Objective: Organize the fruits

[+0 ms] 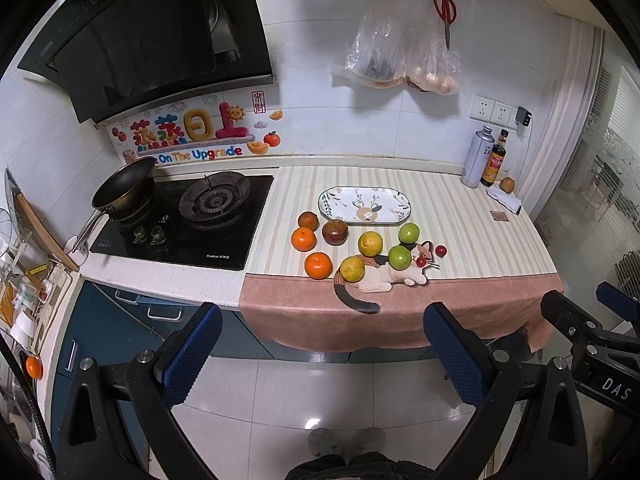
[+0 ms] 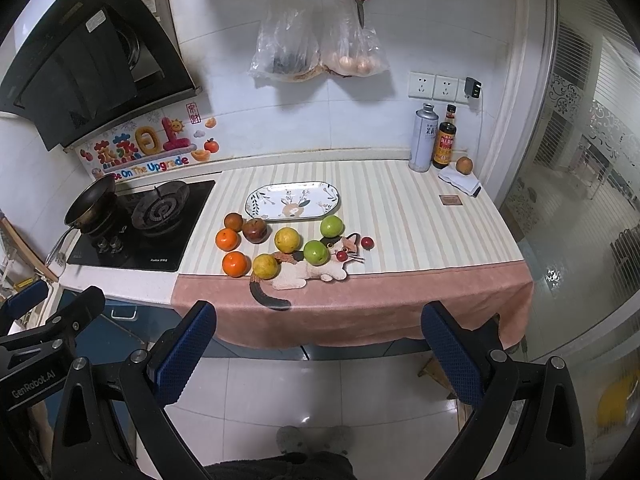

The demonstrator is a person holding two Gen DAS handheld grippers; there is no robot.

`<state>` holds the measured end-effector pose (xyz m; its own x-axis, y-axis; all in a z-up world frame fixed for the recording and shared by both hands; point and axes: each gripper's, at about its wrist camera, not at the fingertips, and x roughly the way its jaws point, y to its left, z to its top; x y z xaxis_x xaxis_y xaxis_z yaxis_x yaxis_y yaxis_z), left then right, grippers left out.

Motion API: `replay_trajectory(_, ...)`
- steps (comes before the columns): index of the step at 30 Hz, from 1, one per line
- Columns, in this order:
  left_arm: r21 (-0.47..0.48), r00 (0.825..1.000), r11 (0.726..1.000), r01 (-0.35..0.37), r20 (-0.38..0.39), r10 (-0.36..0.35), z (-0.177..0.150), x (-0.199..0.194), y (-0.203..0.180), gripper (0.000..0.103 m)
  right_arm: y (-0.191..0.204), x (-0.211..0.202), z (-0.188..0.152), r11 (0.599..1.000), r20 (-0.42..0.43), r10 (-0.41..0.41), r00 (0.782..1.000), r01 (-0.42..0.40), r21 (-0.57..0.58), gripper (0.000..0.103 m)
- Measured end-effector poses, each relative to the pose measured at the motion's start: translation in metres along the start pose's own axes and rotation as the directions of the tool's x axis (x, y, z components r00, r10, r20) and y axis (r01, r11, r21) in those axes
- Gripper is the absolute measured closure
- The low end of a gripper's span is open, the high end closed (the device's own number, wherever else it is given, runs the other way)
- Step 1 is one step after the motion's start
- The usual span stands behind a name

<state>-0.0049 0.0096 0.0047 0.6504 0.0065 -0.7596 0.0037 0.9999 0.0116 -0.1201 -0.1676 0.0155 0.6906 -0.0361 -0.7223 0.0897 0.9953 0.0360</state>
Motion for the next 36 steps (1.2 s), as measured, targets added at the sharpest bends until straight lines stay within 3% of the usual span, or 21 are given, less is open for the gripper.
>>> replay_trajectory(24,-0.001,1.0,1.0,0.004,0.001,-0.004,0.009,-0.001,0.006,0.0,0.001,0.002,0.004,1.0,0.007,0.007,1.0,-0.007,0.006,0.0)
replay_trajectory(29,0.002,1.0,1.0,-0.002,0.014,0.002,0.01,0.0,0.004,0.0,-0.003,0.004,0.007,0.998,0.041,0.03,0.999,-0.032,0.053,0.0)
replay_trajectory(33,0.014,0.994,0.998,-0.063,0.09,0.061,0.017,0.007,0.01,0.0,-0.004,0.013,0.007,0.993,0.108,0.047,0.993,-0.058,0.101,0.0)
replay_trajectory(36,0.0,0.986,0.993,-0.117,0.121,0.116,0.027,0.027,0.027,0.0,0.003,0.034,0.007,0.99,0.087,0.064,0.994,-0.075,0.122,0.0)
